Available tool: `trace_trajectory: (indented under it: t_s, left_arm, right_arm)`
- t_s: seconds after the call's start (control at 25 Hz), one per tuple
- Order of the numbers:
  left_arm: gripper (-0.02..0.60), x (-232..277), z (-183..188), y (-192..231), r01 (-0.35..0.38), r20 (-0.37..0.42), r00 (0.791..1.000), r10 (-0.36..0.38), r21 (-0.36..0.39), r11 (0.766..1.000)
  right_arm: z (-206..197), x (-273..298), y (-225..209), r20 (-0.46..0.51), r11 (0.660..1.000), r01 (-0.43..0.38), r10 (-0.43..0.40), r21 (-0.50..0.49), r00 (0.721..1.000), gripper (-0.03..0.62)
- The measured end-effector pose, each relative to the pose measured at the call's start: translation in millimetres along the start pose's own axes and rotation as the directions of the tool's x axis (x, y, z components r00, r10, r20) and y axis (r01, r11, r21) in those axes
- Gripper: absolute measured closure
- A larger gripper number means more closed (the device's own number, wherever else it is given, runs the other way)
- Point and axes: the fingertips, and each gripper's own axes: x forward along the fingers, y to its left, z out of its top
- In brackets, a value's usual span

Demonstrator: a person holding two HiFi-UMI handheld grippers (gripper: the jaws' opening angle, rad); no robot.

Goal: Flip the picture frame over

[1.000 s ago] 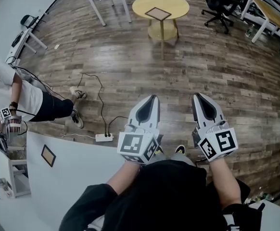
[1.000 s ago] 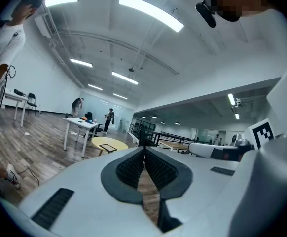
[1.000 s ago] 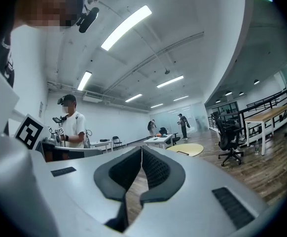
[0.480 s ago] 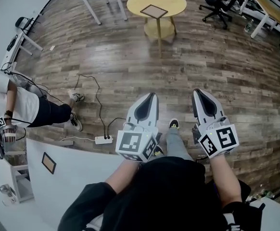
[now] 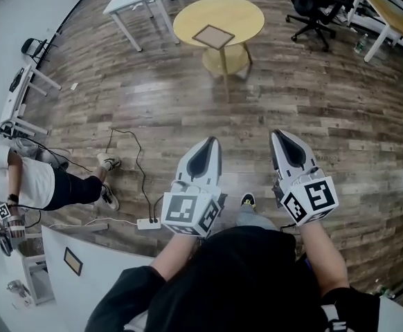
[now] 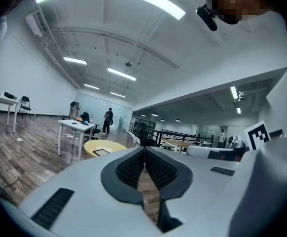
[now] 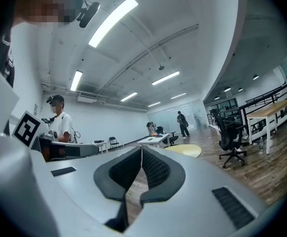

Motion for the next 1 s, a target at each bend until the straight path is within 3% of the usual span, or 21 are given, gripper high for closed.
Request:
trace_trajectory:
  t_s: [0.52, 1.0]
  left_arm:
    - [0.552, 107, 11, 21, -0.006, -0.017, 1.000, 0.006, 0.020, 1.000]
    - [0.552, 213, 36, 147, 0.022, -0.014, 1.000, -0.022, 0.006, 1.000]
  right_arm:
    - [1, 78, -72, -0.007, 1.000, -0.020, 0.020, 0.015, 1.000, 0.576]
    - [-2, 246, -87, -0.035, 1.000, -0.024, 0.024, -0.014, 0.999, 0.576]
